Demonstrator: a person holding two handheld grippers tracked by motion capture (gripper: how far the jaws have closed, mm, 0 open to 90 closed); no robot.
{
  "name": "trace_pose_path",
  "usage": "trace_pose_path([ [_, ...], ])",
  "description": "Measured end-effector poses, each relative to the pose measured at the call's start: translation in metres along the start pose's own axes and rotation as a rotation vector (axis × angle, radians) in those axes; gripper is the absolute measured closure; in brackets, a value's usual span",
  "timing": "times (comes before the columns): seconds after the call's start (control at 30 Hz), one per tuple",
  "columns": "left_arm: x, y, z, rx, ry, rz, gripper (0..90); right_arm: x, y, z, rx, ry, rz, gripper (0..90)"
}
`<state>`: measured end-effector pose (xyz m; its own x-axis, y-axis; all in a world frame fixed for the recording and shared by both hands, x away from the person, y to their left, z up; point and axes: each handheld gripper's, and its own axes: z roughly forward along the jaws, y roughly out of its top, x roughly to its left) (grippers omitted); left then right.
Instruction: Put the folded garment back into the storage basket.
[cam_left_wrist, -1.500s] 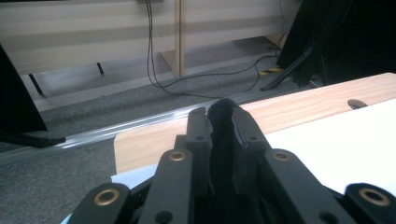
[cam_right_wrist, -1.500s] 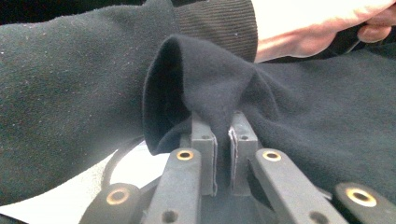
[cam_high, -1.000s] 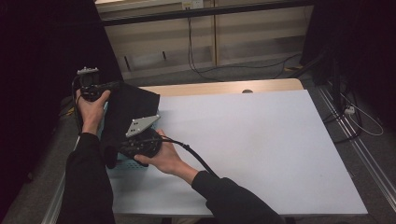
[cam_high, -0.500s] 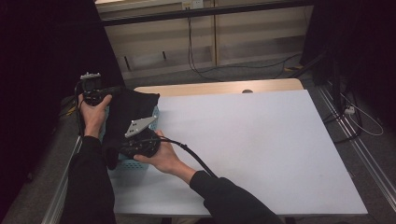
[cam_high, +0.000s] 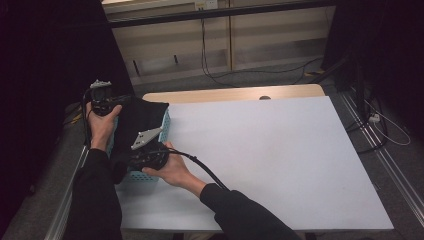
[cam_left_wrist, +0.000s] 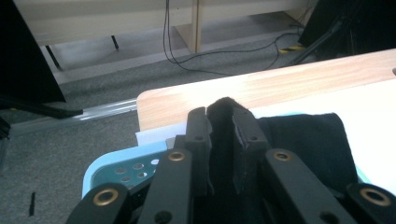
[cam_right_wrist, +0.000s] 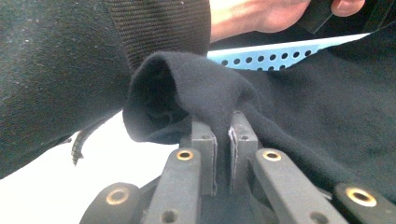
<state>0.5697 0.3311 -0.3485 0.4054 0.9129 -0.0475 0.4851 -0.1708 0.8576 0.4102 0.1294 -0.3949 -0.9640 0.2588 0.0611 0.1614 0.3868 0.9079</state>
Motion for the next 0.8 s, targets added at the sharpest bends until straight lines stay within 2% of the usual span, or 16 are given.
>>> trace_pose_path([
  [0.1,0.004,-0.003,0.0,0.007,0.009,-0.019,78.9,0.0,0.0,0.0,0.001,0.003,0.0,84.6],
  [0.47,0.014,-0.012,0.001,0.024,0.022,-0.041,78.5,-0.002,-0.001,0.004,0.026,0.005,0.0,84.5],
  [0.8,0.015,-0.018,0.009,0.066,0.017,-0.035,78.1,-0.008,-0.001,0.009,0.048,0.001,0.006,84.4],
])
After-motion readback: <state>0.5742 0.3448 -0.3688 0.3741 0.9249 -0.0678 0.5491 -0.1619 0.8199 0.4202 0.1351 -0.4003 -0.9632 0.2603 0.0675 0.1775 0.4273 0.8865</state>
